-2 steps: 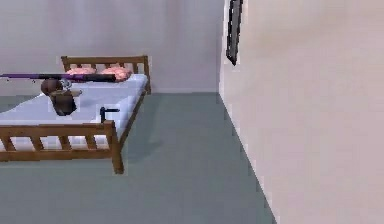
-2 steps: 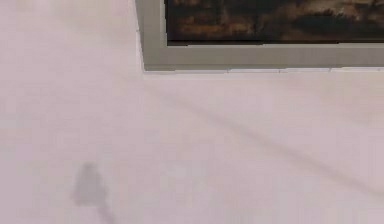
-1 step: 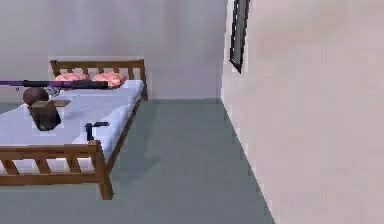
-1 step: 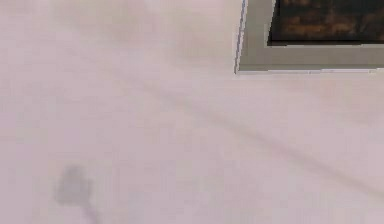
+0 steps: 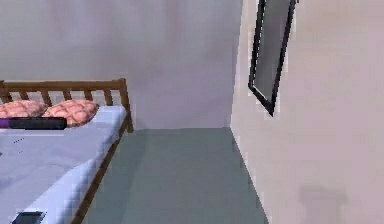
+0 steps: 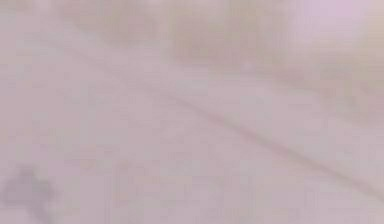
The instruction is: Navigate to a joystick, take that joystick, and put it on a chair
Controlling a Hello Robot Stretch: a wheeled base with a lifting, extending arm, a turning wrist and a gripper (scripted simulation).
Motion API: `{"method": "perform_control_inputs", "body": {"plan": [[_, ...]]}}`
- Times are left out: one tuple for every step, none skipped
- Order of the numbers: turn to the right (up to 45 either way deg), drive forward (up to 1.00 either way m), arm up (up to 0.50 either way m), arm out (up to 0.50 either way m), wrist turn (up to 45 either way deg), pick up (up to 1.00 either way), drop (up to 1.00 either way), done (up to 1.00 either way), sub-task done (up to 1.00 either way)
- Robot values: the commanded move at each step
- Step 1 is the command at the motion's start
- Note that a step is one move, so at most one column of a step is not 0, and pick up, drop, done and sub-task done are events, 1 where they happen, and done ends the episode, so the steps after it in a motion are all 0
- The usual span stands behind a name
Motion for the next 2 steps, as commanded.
{"method": "perform_control_inputs", "body": {"plan": [[-12.0,0.0,0.0,0.0,0.0,0.0,0.0,0.0,0.0],[0.0,0.1,0.0,0.0,0.0,0.0,0.0,0.0,0.0]]}}
